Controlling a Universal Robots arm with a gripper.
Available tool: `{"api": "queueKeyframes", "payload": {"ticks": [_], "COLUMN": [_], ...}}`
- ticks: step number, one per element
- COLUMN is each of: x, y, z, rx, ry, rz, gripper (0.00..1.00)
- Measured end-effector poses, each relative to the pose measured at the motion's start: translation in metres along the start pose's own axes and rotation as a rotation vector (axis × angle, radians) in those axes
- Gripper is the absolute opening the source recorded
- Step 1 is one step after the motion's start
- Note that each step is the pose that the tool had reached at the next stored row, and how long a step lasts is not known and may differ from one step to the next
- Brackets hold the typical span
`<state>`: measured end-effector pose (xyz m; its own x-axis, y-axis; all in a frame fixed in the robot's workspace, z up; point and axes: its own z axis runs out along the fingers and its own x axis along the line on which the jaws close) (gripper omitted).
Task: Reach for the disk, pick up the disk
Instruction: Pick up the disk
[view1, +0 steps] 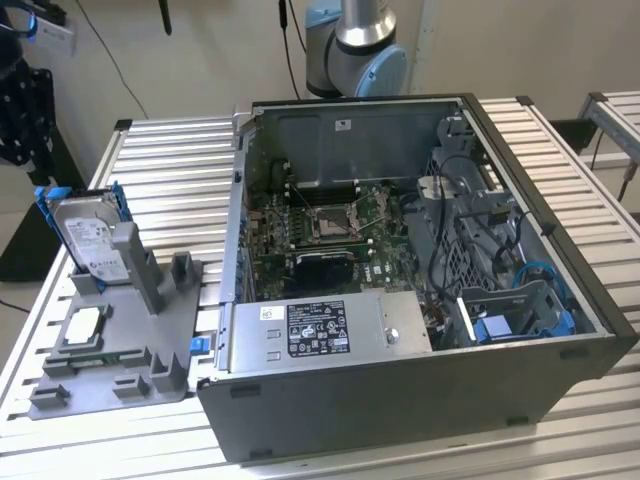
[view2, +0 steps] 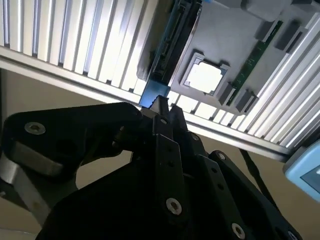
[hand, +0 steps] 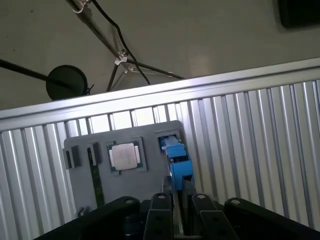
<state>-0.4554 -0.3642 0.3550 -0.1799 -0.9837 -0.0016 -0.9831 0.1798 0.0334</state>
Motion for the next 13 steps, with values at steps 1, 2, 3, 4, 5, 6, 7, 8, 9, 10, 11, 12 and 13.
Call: {"api": "queueKeyframes", "payload": {"ticks": [1,2,3,4,5,6,7,8,9,10,11,12,13], "x": [0.0,0.0,0.0,0.0,-0.0001,-0.0001,-0.0002,-0.0002,-0.0004,-0.0005,-0.0005,-0.0006,-0.0007], "y": [0.0,-0.0001,-0.0002,-0.0002,-0.0003,-0.0003,-0.0003,-0.0004,-0.0004,-0.0005,-0.0005,-0.0006,-0.0006], "z": [0.0013,0.0029,0.0048,0.0065,0.0083,0.0101,0.0118,0.0136,0.0155,0.0173,0.0192,0.021,0.0227], "rx": [-0.0003,-0.0002,-0.0002,-0.0002,-0.0003,-0.0003,-0.0003,-0.0003,-0.0004,-0.0003,-0.0003,-0.0004,-0.0004], "ry": [0.0003,0.0003,0.0004,0.0005,0.0008,0.001,0.0012,0.0015,0.0018,0.002,0.0022,0.0026,0.0028], "rz": [-0.001,-0.003,-0.007,-0.011,-0.017,-0.024,-0.031,-0.038,-0.046,-0.053,-0.061,-0.069,-0.077], "gripper": [1.0,1.0,1.0,1.0,1.0,1.0,1.0,1.0,1.0,1.0,1.0,1.0,1.0]}}
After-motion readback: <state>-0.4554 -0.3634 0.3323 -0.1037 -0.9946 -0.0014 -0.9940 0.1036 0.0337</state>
